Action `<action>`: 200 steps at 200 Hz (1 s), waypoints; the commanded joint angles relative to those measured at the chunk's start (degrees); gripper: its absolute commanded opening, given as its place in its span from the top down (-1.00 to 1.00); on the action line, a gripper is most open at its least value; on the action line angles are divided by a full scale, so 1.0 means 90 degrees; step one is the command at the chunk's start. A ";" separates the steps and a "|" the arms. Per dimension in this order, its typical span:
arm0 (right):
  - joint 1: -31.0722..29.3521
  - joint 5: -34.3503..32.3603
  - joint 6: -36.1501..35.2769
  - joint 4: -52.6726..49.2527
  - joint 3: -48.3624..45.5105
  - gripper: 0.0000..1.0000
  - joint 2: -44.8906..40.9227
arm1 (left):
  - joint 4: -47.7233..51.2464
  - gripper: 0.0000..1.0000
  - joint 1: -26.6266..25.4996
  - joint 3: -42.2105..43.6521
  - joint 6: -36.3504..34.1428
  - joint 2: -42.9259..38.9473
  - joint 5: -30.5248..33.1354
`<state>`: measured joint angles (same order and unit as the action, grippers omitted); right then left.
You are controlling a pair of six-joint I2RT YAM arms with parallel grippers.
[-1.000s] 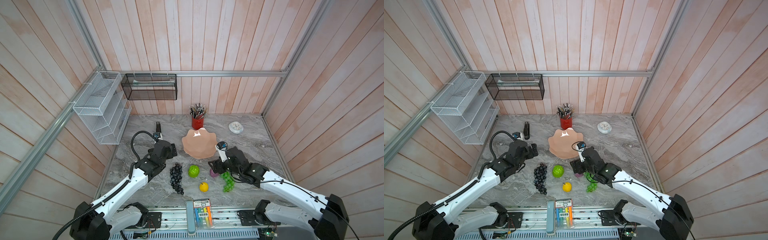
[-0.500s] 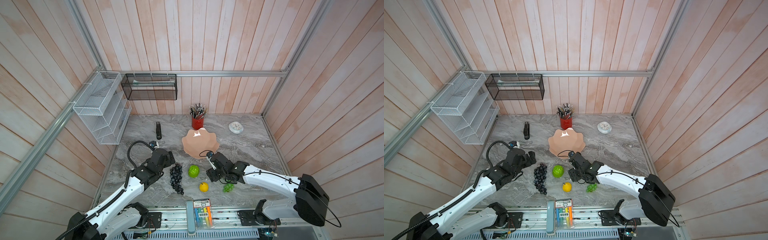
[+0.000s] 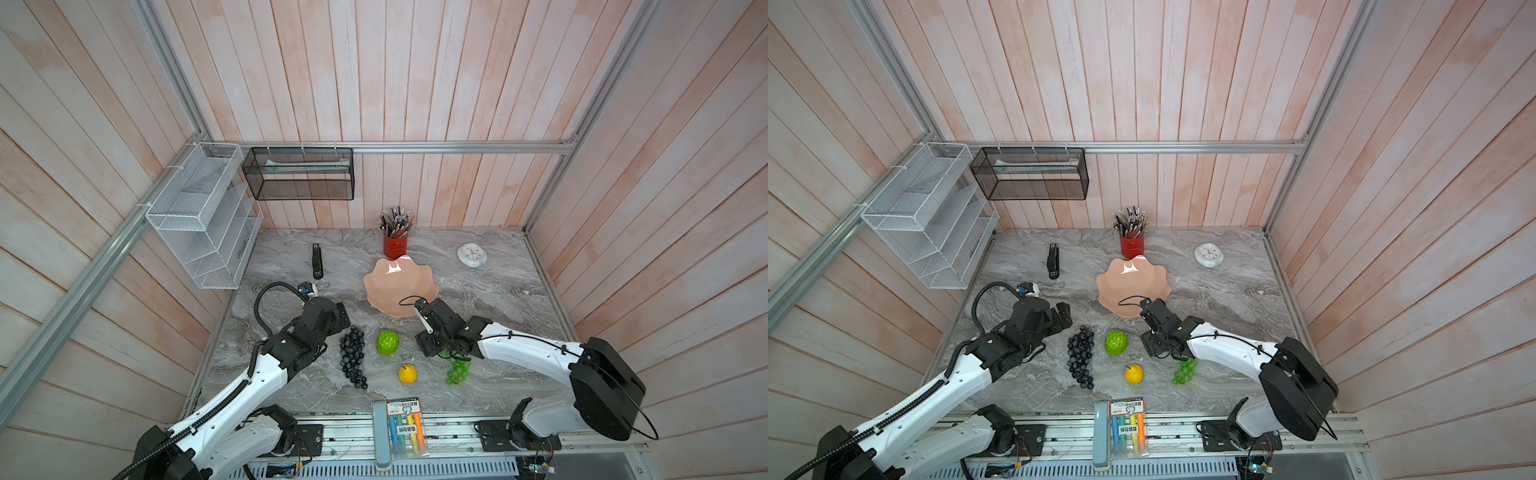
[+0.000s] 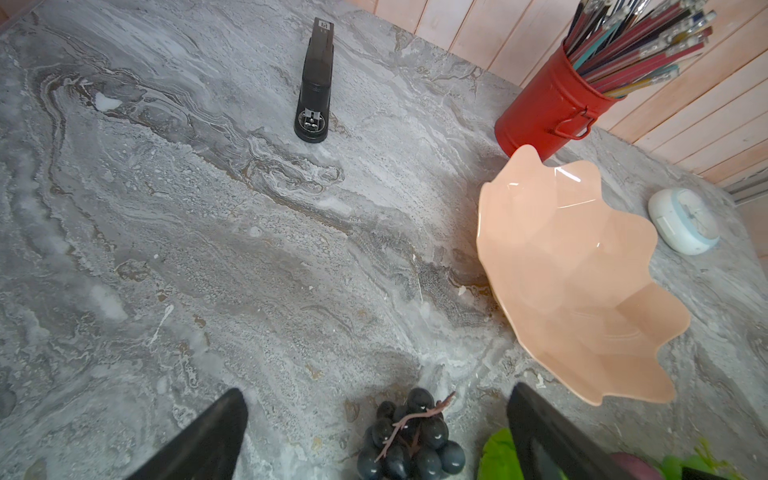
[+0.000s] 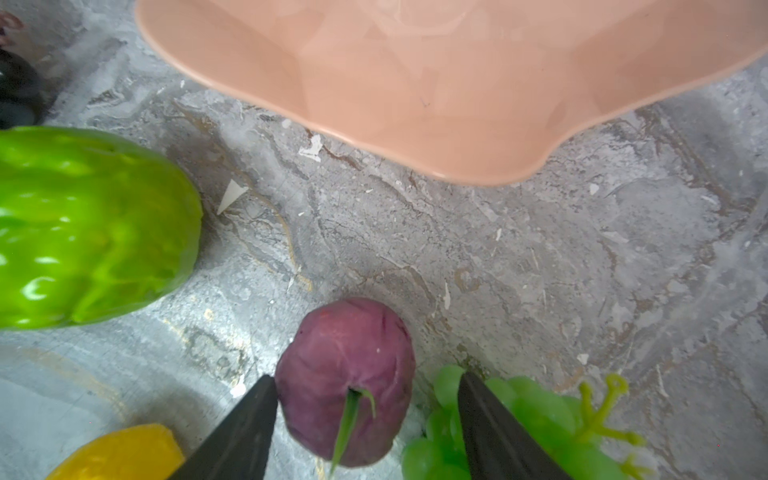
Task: Place and organize the fake fruits in the fruit bowl
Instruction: 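Lower the right gripper onto the purple fruit while the left gripper approaches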
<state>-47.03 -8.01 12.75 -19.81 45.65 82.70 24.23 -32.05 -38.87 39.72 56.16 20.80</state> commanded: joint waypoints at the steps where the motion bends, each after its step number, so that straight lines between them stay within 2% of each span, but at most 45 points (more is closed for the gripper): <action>1: 0.0057 0.0274 -0.0152 0.0248 -0.0074 -0.32 0.0174 | -0.0018 -0.99 -0.0032 0.0047 0.0078 0.0010 -0.0054; 49: 0.0094 0.0567 -0.0187 0.0398 -0.0004 -0.12 0.0598 | 0.0008 -0.99 -0.0032 -0.0014 0.0011 0.0029 -0.0021; 91: 0.0098 0.0676 -0.0129 0.0472 -0.0101 -0.11 0.0720 | -0.0034 -1.00 -0.0032 -0.0112 -0.0077 0.0135 0.0021; 101: 0.0098 0.0692 -0.0118 0.0472 -0.0101 -0.12 0.0773 | -0.0048 -1.00 -0.0032 -0.0132 -0.0102 0.0164 0.0006; 115: 0.0105 0.0695 -0.0118 0.0426 -0.0064 -0.25 0.0854 | -0.0044 -1.00 -0.0027 -0.0153 -0.0132 0.0194 0.0009; 154: 0.0102 0.0652 -0.0135 0.0401 -0.0054 -0.32 0.0812 | -0.0095 -1.00 -0.0027 -0.0191 -0.0173 0.0225 0.0032; 165: 0.0105 0.0672 -0.0148 0.0419 -0.0062 -0.28 0.0821 | -0.0117 -1.00 -0.0032 -0.0207 -0.0169 0.0234 0.0035; 200: 0.0103 0.0797 -0.0128 0.0339 -0.0028 0.04 0.0808 | -0.0123 -1.00 -0.0032 -0.0209 -0.0176 0.0264 0.0022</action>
<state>-46.19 -2.17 11.64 -14.83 45.52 90.00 23.97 -32.05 -38.94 38.61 58.15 20.34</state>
